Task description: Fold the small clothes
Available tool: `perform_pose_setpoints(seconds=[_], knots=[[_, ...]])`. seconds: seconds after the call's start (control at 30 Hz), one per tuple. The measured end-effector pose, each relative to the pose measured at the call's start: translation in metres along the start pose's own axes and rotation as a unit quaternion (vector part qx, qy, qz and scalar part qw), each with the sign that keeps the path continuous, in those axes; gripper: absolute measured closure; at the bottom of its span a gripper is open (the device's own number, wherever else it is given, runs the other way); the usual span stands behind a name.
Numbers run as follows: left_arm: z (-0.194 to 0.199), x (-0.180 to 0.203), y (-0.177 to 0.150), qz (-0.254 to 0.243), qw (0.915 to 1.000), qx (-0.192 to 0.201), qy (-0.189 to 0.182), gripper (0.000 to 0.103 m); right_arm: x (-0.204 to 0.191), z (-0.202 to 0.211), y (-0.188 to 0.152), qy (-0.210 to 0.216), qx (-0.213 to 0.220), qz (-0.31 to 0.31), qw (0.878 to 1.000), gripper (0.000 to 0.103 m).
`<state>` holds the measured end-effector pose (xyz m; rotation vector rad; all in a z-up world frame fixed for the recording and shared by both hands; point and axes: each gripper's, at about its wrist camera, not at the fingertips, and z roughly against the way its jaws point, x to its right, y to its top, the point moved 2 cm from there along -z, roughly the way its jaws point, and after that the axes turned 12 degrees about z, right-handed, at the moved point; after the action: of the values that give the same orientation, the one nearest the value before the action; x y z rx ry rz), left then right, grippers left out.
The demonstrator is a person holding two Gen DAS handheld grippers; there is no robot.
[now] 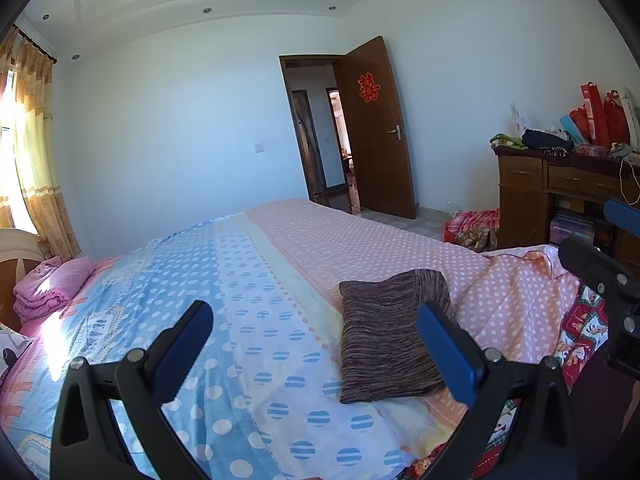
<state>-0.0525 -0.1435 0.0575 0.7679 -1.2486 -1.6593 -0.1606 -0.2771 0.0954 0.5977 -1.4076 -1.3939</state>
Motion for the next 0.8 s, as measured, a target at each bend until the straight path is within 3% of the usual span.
perform_pose_setpoints(seconds=[0.8], knots=[[-0.0017,-0.0026,-0.0025,-0.001,1.0,-0.007,-0.005,0.0,-0.0012,-0.002,0.0001,0.004,0.0,0.001,1.0,0.015]])
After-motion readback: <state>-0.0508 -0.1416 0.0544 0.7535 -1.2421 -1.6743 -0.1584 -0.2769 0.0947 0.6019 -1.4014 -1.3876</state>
